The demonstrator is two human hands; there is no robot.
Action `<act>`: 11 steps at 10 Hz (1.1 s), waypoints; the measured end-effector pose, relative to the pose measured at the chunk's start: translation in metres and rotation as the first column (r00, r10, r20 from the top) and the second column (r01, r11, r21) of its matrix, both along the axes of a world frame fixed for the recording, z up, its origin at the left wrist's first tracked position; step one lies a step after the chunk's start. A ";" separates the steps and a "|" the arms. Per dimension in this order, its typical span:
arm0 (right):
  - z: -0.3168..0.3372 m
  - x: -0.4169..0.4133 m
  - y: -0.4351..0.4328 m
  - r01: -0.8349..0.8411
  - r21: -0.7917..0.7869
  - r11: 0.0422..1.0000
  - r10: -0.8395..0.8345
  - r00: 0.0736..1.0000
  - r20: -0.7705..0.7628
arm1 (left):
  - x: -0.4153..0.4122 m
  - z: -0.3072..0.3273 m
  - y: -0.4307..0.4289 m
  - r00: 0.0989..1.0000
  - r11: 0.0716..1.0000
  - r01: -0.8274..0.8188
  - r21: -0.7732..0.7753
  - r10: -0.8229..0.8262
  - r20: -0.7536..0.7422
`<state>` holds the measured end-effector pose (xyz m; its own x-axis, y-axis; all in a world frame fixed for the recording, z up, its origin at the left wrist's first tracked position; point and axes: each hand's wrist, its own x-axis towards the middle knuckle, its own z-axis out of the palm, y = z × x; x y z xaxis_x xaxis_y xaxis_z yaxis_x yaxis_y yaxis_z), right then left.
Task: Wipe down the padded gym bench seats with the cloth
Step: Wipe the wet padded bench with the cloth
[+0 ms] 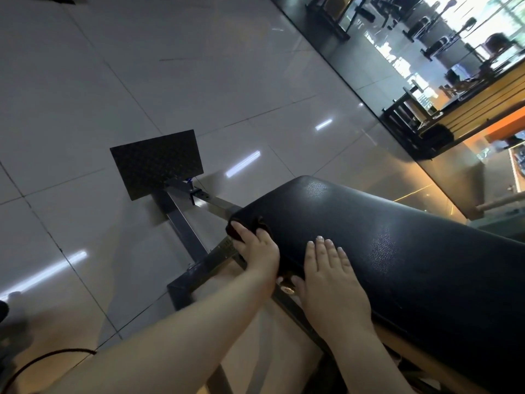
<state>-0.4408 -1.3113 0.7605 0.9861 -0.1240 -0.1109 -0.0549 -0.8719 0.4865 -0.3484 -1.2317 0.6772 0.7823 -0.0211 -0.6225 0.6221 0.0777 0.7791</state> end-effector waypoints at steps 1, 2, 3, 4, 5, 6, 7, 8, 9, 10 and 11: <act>0.001 0.003 0.002 0.006 0.014 1.000 -0.005 1.000 -0.029 | 0.024 -0.009 0.011 0.996 0.997 -0.072 -0.006 0.071 -0.054; 0.000 0.003 0.003 -0.012 -0.010 1.000 0.012 1.000 -0.010 | 0.023 0.005 0.023 0.955 0.942 -0.270 -0.197 0.237 -0.176; 0.004 0.003 0.008 0.005 0.018 1.000 -0.004 0.999 -0.034 | 0.012 0.020 0.022 0.910 0.905 -0.358 -0.229 0.284 -0.303; 0.013 -0.002 0.013 -0.011 0.135 0.991 0.014 1.000 -0.018 | -0.035 0.039 0.013 0.960 0.991 0.037 -0.130 -0.072 -0.272; 0.028 -0.015 0.019 -0.007 0.265 0.964 0.040 0.992 -0.117 | -0.065 0.075 0.025 0.939 0.803 0.030 -0.595 -0.226 -0.257; 0.030 -0.024 0.024 -0.051 0.217 0.975 0.065 0.996 -0.058 | -0.072 0.078 0.038 0.937 0.720 0.042 -0.693 -0.269 -0.222; 0.017 -0.026 0.023 -0.059 0.134 0.989 0.068 0.996 -0.064 | -0.075 0.085 0.047 0.937 0.750 0.133 -0.648 -0.308 -0.165; 0.019 -0.033 0.023 -0.002 0.140 0.990 0.004 1.000 -0.010 | -0.084 0.100 0.048 0.934 0.764 0.225 -0.604 -0.346 -0.090; 0.032 -0.055 0.018 0.014 0.064 0.998 -0.016 0.999 0.030 | -0.092 0.127 0.049 0.911 0.744 0.284 -0.605 -0.406 -0.071; 0.048 -0.079 0.011 0.089 0.032 0.996 -0.092 0.992 0.082 | -0.105 0.138 0.044 0.856 0.681 0.429 -0.593 -0.516 0.027; 0.055 -0.099 0.015 0.142 0.148 0.979 -0.172 0.960 0.220 | -0.117 0.142 0.039 0.808 0.585 0.483 -0.652 -0.584 0.075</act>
<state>-0.5403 -1.2968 0.8159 0.9559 -0.2789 0.0921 -0.2936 -0.8978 0.3282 -0.4649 -1.1926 0.8194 0.4123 -0.8197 -0.3976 0.8027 0.1205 0.5840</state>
